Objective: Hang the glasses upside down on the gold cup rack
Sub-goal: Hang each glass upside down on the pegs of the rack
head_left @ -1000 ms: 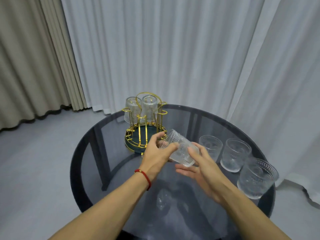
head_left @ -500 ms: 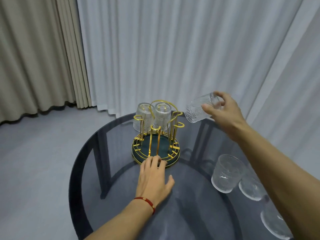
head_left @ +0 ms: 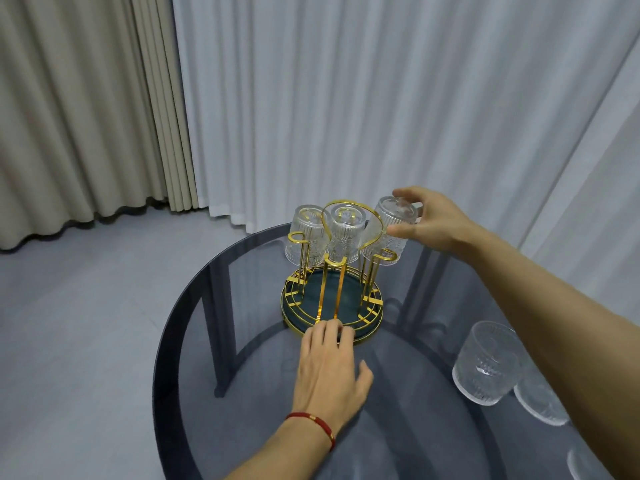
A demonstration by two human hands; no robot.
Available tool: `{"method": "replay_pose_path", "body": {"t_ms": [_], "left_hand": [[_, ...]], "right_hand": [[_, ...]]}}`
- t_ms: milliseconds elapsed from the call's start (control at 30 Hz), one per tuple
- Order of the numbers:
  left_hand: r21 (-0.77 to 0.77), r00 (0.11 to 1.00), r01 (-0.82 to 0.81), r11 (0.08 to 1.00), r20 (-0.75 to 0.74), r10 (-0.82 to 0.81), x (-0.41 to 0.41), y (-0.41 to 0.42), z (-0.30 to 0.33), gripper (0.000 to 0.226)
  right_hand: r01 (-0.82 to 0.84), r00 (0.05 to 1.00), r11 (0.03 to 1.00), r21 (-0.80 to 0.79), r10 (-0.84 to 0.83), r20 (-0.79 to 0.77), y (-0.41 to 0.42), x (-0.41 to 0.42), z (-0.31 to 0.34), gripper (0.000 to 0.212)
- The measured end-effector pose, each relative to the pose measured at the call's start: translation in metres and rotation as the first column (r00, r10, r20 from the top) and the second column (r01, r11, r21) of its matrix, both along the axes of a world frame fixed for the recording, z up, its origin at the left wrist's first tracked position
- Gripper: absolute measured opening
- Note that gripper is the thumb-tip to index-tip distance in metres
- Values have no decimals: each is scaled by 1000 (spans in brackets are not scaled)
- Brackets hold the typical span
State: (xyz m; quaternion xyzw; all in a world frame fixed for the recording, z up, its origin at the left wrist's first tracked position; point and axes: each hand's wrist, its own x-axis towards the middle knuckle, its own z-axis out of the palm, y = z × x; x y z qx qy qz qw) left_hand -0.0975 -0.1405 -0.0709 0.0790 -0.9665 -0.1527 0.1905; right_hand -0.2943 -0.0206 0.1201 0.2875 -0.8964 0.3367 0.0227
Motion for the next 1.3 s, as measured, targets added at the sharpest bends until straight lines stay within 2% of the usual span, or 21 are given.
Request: {"method": "replay_pose_path", "body": {"t_ms": [167,300,500,567,633,733,867,1000,1067,1133,1233,1300], "left_hand": [[31,1000,3,1000,-25,-2,0,0,-1,45],[40,999,0,999,-44,2,-1,1,-2,48],[33,999,0,999,-45,1,0,1,-3,49],[17,999,-2,1000,-40,3,2,1,0,51],[-2,1000,-6,1000,-27,6,4,1,4,51],[30,999,-6,1000,-44,7,10,12,15,49],[103,975,158,982,-171,-139,17,49,35,45],[186,921,347,919,-254,-296,32,89,51,48],[259,910,389,884,-260,-324,42,103,54,50],[333,910,404,852,-247,-334,53,112,52,50],[386,910,412,825,-204,-360,69,125,48,49],[412,910,414,812,-176,-375,75,131,46,49]], "right_hand": [[-76,996,994,79,71,60,-10,-3,-13,82],[-114,988,991,66,106,116,-14,-7,-26,81],[-145,985,987,70,137,106,-9,3,-34,88],[-85,995,995,53,82,54,1,19,-32,83],[-1,999,1000,9,1,-45,15,44,-30,68],[95,981,986,-140,-117,-154,48,95,-36,50],[175,941,953,-246,-235,-244,103,177,-65,40],[369,840,872,-321,-461,-286,172,222,-88,42],[518,763,775,-362,-610,-215,200,225,-90,53],[656,708,684,-318,-704,-54,220,226,-94,79],[709,703,666,-232,-641,307,237,228,-111,117],[704,693,676,-219,-586,420,244,227,-124,118]]}}
